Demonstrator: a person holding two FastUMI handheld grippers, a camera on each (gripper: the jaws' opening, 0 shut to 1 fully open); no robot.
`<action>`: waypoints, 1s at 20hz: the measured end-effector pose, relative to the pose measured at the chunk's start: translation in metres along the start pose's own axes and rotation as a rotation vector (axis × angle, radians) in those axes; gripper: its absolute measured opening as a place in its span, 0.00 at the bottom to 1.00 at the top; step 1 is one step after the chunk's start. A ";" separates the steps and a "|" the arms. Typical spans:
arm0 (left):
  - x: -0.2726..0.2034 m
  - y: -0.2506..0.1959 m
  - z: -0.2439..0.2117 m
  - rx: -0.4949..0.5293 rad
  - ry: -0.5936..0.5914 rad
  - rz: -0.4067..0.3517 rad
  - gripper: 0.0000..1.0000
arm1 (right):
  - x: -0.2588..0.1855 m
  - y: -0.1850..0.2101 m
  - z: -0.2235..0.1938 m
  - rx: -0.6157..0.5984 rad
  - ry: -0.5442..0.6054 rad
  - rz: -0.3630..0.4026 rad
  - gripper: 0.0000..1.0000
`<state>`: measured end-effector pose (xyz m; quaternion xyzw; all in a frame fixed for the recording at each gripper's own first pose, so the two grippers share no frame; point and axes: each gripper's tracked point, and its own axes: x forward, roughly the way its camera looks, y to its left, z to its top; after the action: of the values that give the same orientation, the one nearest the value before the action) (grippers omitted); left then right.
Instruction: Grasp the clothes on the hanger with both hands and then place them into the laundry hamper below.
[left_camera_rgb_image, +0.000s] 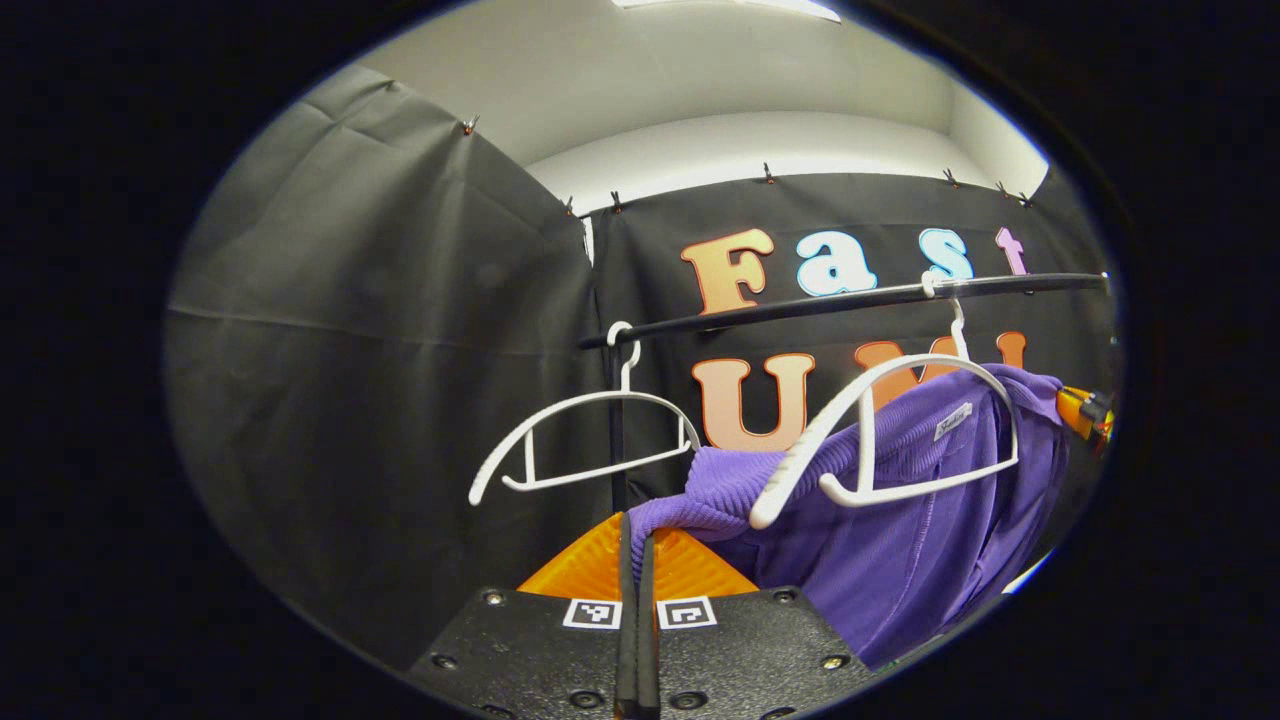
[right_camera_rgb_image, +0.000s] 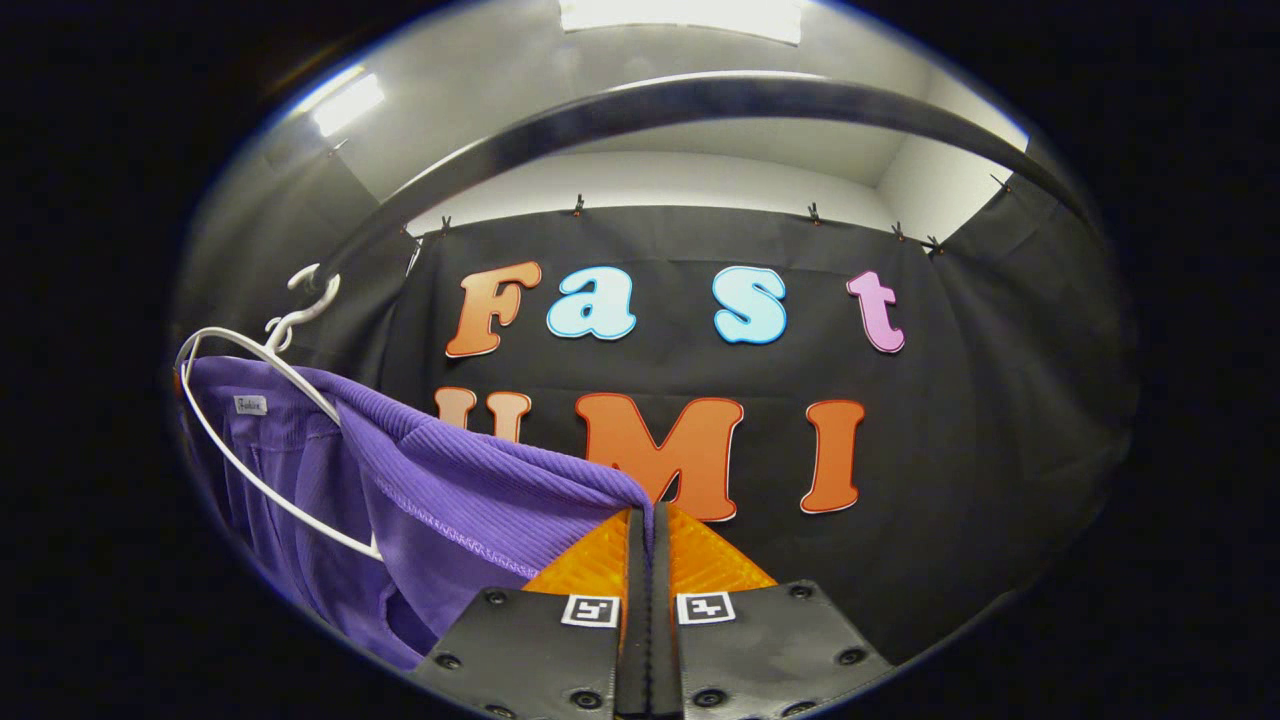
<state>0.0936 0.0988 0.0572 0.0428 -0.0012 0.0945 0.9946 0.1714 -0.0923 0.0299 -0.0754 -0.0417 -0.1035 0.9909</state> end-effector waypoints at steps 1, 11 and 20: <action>0.001 0.000 -0.003 -0.011 0.005 -0.002 0.00 | 0.002 0.002 -0.007 0.002 0.008 0.004 0.08; 0.010 -0.006 -0.059 -0.061 0.082 -0.023 0.00 | 0.020 0.010 -0.089 -0.021 0.125 0.004 0.08; 0.007 -0.018 -0.119 -0.042 0.150 -0.024 0.00 | 0.001 -0.006 -0.163 -0.025 0.245 -0.020 0.08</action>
<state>0.1033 0.0922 -0.0632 0.0146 0.0719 0.0856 0.9936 0.1815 -0.1240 -0.1296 -0.0739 0.0801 -0.1221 0.9865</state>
